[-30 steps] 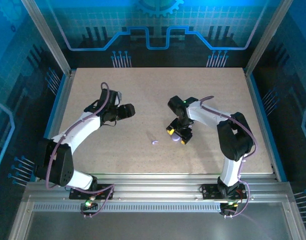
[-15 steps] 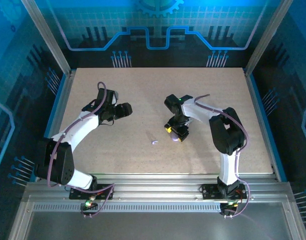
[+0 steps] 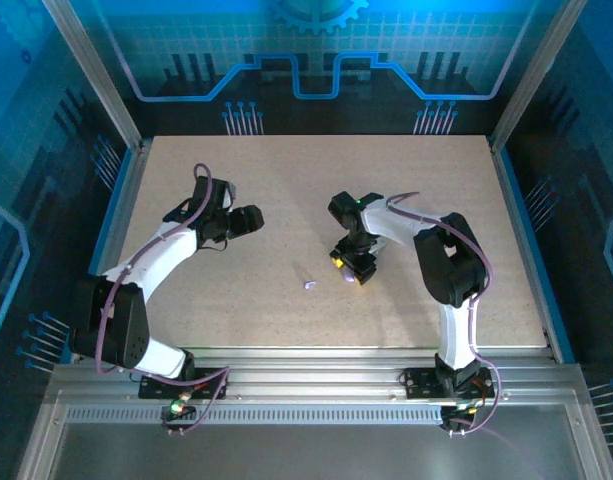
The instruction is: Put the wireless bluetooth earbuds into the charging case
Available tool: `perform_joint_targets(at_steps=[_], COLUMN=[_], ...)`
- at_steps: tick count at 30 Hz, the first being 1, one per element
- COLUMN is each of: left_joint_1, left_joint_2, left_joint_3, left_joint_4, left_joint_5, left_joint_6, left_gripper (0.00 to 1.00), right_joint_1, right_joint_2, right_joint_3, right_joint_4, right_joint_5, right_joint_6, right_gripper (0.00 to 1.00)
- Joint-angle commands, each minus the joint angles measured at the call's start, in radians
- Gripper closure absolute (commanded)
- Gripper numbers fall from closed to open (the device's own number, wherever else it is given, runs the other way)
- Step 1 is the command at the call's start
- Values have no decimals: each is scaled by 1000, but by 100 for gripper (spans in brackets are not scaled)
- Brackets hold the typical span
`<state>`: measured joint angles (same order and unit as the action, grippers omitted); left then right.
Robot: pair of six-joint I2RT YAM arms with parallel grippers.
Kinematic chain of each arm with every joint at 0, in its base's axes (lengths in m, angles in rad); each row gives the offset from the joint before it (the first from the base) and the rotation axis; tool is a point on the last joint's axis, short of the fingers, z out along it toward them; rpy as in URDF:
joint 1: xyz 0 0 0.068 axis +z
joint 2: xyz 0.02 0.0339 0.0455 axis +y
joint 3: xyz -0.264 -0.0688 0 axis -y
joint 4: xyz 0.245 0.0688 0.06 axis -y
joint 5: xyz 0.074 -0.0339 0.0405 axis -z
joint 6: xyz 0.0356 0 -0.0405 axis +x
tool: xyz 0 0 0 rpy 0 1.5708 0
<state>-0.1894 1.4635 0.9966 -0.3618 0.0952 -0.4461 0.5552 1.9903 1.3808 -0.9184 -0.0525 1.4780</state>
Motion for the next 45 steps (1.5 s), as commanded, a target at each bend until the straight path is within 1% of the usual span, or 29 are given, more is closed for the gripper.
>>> perform_joint_targets(at_steps=[1,4,14,19,22,25,29,32,36,38,40,42,45], left_joint_1=[13,13,13,13,13,12,6,-24,-121,-158,-174,-184,-207], left_joint_2=[17,19,25,22,6,-22,-85,-136,-203,-230,-249,-255,-237], left_joint_3=[10,9,11,10,0,-29,-108,-170,-235,-276,-320,-373,-422], left_joint_4=[-18,-16,-17,-16,-4,41,182,306,436,515,614,752,912], left_joint_5=[23,24,29,39,59,120,241,315,346,354,386,434,474], left_joint_6=[3,2,7,9,15,32,60,110,239,278,288,291,296], left_gripper=[23,23,23,23,24,25,27,28,27,28,28,31,33], right_joint_1=[-11,-11,-20,-28,-20,-5,20,30,30,29,27,28,30], right_joint_2=[0,-1,-7,-17,-51,-127,-285,-398,-534,-582,-615,-640,-673], right_joint_3=[-28,-35,-73,-99,-97,-113,-186,-251,-330,-346,-344,-333,-333], right_joint_4=[-7,-4,18,48,41,50,141,233,391,435,444,452,505], right_joint_5=[14,17,33,32,60,125,213,236,221,204,187,165,122], right_joint_6=[37,38,40,11,-26,-63,-133,-210,-334,-385,-418,-457,-518], right_gripper=[37,38,49,53,54,54,55,55,55,55,55,55,56])
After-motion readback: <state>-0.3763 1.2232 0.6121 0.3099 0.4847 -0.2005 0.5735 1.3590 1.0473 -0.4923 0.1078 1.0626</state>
